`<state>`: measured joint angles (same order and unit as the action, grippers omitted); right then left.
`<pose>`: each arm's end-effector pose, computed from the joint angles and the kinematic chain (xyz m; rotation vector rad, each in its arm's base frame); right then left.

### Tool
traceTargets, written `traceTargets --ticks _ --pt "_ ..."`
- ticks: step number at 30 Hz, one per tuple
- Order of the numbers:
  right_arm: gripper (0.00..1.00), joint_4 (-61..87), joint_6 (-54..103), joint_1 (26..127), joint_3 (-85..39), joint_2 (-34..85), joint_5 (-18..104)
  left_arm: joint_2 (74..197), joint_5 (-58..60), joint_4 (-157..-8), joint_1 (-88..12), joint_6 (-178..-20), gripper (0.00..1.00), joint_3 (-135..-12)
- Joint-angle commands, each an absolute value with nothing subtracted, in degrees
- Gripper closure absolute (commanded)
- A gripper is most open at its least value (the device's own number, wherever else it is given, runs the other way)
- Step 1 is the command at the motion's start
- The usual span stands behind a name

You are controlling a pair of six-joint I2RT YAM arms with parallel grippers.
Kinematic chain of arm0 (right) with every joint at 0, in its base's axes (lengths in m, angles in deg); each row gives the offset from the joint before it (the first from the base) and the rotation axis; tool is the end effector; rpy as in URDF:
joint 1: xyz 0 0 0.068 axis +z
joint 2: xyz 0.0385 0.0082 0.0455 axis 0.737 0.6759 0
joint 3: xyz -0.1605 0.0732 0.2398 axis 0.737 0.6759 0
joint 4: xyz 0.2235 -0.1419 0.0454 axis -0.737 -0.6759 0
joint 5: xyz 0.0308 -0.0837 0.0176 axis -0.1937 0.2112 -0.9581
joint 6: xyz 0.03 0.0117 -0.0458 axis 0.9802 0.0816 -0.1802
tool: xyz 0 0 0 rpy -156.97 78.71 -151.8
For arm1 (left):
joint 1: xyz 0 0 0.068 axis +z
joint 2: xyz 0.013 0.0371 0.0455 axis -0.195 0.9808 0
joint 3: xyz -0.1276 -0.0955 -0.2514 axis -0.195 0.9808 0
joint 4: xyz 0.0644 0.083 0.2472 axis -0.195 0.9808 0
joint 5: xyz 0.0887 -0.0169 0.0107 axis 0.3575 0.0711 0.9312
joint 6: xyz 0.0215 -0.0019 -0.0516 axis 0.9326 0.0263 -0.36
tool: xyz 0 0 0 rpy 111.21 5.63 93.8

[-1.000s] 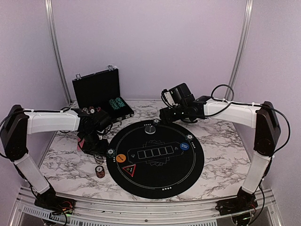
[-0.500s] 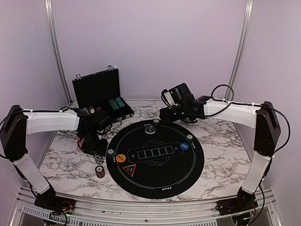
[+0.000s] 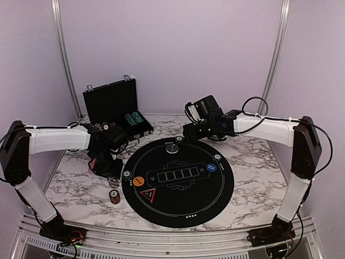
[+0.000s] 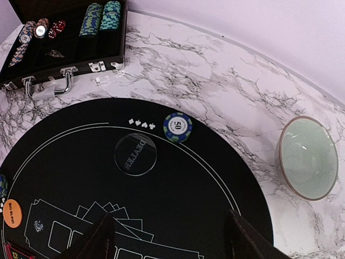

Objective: Distribute texas hold em gaming equipment

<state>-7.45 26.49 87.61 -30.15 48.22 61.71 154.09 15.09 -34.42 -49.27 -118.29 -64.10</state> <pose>0.3338 0.2721 0.2831 -0.5269 2.2408 0.2282 0.2483 -0.1890 0.2136 0.1639 2.8886 -0.0598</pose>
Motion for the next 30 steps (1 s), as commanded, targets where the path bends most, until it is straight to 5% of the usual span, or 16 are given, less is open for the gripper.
traceTargets --ticks 1,30 --pt "0.33 -8.0 26.6 87.2 -31.5 47.0 61.9 152.7 15.9 -32.1 -49.0 -118.0 0.45 -63.1" --pt "0.33 -8.1 26.9 87.1 -31.0 46.6 62.1 152.8 16.0 -32.7 -49.0 -118.1 0.51 -62.2"
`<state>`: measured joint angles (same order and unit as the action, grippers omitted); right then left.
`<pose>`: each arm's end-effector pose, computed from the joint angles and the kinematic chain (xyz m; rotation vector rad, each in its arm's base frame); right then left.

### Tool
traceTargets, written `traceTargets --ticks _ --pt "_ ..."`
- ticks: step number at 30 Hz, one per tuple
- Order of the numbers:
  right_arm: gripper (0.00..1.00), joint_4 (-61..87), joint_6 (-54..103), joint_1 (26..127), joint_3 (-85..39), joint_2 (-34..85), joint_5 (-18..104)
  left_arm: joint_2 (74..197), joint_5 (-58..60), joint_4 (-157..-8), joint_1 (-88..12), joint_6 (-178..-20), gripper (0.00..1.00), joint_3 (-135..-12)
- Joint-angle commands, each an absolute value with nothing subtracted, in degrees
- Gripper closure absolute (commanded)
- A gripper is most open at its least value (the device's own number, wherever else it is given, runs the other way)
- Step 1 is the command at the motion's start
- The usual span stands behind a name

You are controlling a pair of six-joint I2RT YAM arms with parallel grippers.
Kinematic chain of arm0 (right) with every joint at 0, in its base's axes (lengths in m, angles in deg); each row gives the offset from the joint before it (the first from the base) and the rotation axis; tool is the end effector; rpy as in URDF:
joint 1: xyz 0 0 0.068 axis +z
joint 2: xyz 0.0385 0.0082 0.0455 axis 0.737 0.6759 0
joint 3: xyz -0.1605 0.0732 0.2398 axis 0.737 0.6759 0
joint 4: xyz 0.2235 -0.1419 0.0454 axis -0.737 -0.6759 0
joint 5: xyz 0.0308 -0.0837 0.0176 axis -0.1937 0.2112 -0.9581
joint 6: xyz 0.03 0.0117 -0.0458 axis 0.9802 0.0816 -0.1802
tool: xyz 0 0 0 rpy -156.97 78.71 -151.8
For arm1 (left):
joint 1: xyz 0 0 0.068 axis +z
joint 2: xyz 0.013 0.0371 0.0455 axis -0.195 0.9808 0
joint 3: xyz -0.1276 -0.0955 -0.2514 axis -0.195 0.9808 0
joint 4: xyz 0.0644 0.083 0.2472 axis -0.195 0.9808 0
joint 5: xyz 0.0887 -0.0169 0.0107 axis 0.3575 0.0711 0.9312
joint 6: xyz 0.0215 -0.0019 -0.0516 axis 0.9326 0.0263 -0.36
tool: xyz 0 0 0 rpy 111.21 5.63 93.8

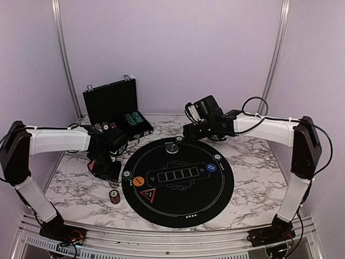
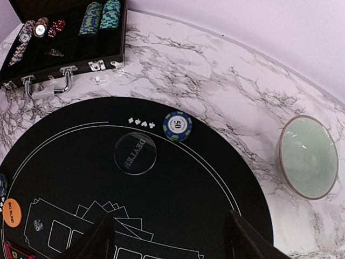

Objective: Distribute texas hold em gaming equipment

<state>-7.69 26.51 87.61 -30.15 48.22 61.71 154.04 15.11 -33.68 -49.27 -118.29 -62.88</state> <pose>0.3336 0.2719 0.2827 -0.5279 2.2446 0.2263 0.2439 -0.1855 0.2078 0.1680 2.9161 -0.0321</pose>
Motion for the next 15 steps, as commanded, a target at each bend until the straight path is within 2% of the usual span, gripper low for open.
traceTargets --ticks 1,15 --pt "0.33 -8.1 26.9 87.2 -30.9 46.5 62.1 152.8 15.9 -32.7 -49.0 -118.1 0.51 -62.2" --pt "0.33 -8.3 27.1 87.2 -30.9 46.3 62.2 152.4 15.8 -33.0 -49.1 -118.0 0.61 -62.3"
